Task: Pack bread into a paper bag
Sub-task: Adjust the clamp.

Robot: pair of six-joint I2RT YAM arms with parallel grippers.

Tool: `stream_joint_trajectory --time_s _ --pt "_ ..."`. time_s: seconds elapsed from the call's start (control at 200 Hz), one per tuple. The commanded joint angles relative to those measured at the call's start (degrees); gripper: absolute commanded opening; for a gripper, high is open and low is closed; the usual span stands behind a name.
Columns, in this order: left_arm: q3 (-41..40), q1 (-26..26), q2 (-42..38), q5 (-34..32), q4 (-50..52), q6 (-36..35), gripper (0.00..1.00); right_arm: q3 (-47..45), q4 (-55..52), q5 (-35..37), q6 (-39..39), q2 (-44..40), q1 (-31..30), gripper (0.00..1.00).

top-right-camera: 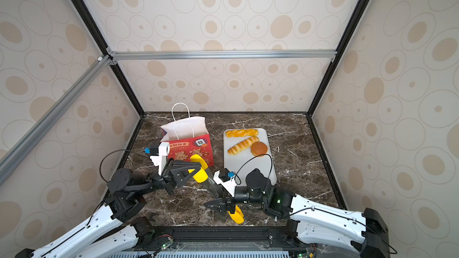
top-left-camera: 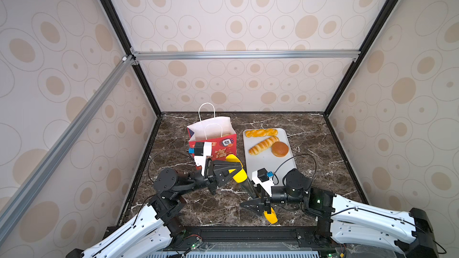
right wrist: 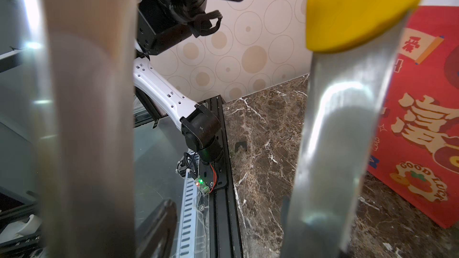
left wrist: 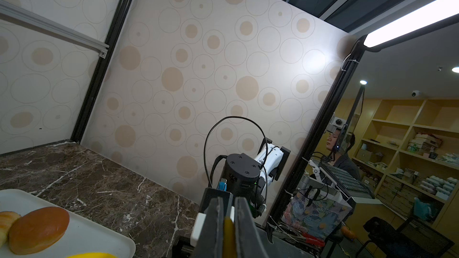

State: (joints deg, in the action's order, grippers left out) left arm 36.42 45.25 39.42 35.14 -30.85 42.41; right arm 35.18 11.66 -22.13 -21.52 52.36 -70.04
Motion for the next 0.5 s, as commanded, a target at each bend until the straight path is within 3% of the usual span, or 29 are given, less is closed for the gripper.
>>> stream_joint_trajectory --time_s 0.0,0.335,0.441,0.496 --pt "0.3 -0.8 0.4 -4.2 -12.2 1.9 0.00 -0.5 -1.4 -2.8 1.5 0.2 -1.2 0.64" --pt "-0.4 -0.8 -1.8 -4.4 -6.7 -1.1 0.00 -1.0 -0.9 -7.7 2.0 -0.6 -1.2 0.42" --pt "-0.4 -0.8 -3.8 -4.6 -3.1 -2.1 0.00 -0.8 -2.4 -6.1 2.2 -0.5 -1.2 0.10" --pt "-0.8 -0.9 -4.9 -5.0 -1.3 -2.2 0.00 -0.5 -3.6 -5.3 2.3 -0.4 -1.2 0.01"
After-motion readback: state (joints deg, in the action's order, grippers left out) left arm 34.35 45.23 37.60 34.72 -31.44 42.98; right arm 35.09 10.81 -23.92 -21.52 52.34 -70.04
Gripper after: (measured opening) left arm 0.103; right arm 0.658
